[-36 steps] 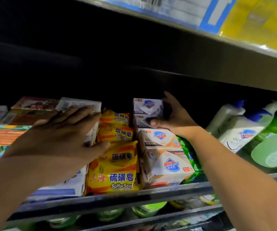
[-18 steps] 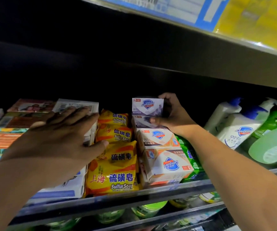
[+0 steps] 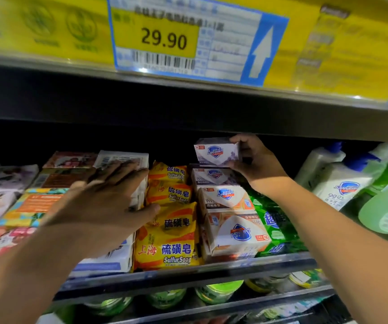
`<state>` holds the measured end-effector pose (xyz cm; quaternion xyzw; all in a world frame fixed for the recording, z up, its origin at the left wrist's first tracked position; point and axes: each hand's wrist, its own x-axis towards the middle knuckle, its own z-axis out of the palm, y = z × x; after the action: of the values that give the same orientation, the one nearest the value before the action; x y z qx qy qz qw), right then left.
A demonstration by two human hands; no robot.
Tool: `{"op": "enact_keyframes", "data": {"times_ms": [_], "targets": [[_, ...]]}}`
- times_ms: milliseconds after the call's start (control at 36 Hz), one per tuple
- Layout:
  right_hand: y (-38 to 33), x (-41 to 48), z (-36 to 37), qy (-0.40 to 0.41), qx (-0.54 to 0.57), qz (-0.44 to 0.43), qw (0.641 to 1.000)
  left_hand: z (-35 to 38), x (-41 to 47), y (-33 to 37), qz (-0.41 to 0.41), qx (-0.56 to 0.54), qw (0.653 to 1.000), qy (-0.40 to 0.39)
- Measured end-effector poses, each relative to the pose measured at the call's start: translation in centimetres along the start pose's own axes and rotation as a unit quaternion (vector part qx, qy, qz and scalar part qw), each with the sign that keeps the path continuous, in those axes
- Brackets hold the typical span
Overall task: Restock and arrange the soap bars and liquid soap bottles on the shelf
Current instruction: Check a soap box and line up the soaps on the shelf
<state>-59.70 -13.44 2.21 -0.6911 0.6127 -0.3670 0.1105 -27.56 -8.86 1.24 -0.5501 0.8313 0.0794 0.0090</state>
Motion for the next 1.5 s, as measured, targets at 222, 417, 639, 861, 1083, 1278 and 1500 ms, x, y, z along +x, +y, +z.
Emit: {"op": "enact_keyframes", "data": {"times_ms": [222, 417, 639, 861, 1083, 1278, 1500], "targets": [[-3.4, -4.4, -1.9, -0.001, 0.188, 0.065, 0.980, -1.5, 0.0, 0.4, -0.009, -0.005, 1.000, 0.026], [-9.2, -11.1, -3.7, -0.075, 0.359, 0.113, 0.923, -3.4, -2.2, 1.8, -0.039, -0.271, 0.959, 0.078], [-11.9, -17.0, -4.6, -0.093, 0.388, 0.159, 0.903, -3.4, -8.6, 6.5, 0.108, -0.252, 0.944, 0.186], [-13.6, -20.1, -6.5, -0.191, 0.487, 0.186, 0.832, -1.0, -15.4, 10.5, 0.108, -0.346, 0.913, 0.188], [-13.7, -21.2, -6.1, -0.335, 0.451, 0.169, 0.810, -1.5, -18.8, 10.5, -0.038, -0.634, 0.758, 0.147], [-16.0, -20.7, -4.4, -0.284, 0.380, 0.168, 0.864, -3.0, -18.5, 9.1, -0.129, -0.688, 0.707, 0.102], [-20.5, -19.1, -0.8, -0.221, 0.395, 0.186, 0.872, -4.1, -18.6, 4.5, -0.167, -0.689, 0.700, -0.088]]}}
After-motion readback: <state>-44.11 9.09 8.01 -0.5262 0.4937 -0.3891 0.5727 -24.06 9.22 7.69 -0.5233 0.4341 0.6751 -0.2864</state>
